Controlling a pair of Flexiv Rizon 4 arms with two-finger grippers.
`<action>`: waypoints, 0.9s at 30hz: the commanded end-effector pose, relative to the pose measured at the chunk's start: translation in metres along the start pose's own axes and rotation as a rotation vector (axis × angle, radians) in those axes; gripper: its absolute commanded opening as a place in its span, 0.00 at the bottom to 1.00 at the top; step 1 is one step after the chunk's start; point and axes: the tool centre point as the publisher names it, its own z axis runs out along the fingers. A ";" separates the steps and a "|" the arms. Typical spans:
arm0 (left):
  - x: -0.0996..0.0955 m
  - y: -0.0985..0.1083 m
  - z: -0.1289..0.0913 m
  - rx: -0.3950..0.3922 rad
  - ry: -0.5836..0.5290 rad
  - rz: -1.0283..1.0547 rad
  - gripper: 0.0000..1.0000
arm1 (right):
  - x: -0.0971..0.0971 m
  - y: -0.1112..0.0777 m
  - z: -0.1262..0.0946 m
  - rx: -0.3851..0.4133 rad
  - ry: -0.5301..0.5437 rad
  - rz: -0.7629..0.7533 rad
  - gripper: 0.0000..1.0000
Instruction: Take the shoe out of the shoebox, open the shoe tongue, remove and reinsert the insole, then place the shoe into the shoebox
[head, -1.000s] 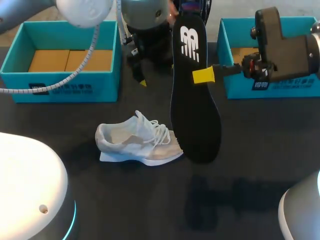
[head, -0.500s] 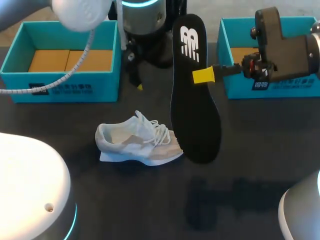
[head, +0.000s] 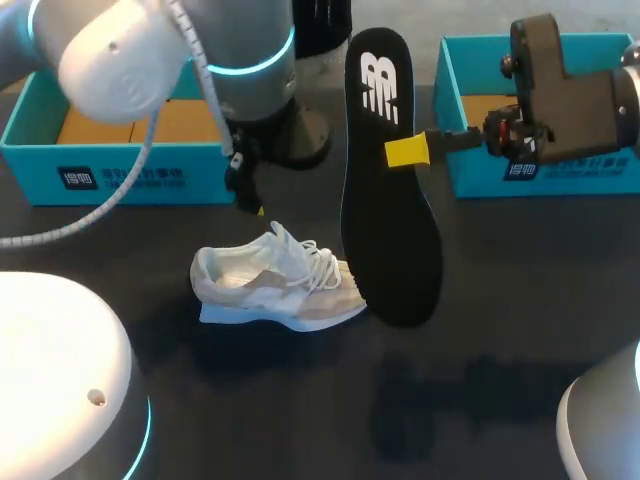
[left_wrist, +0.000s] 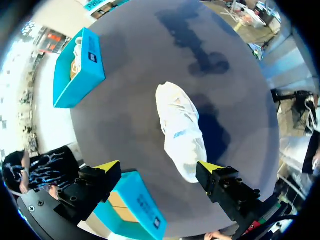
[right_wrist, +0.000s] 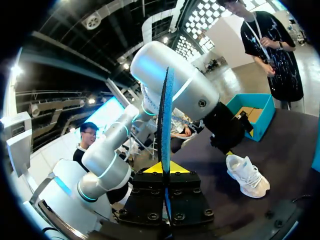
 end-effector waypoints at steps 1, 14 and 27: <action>0.013 0.014 0.021 0.074 -0.068 -0.011 1.00 | -0.002 0.003 0.004 0.005 0.001 0.001 0.00; 0.024 0.018 0.072 0.155 -0.013 -0.062 1.00 | -0.002 0.003 0.004 0.005 0.001 0.001 0.00; 0.025 0.028 0.107 0.110 0.046 -0.113 1.00 | -0.002 0.003 0.004 0.005 0.001 0.001 0.00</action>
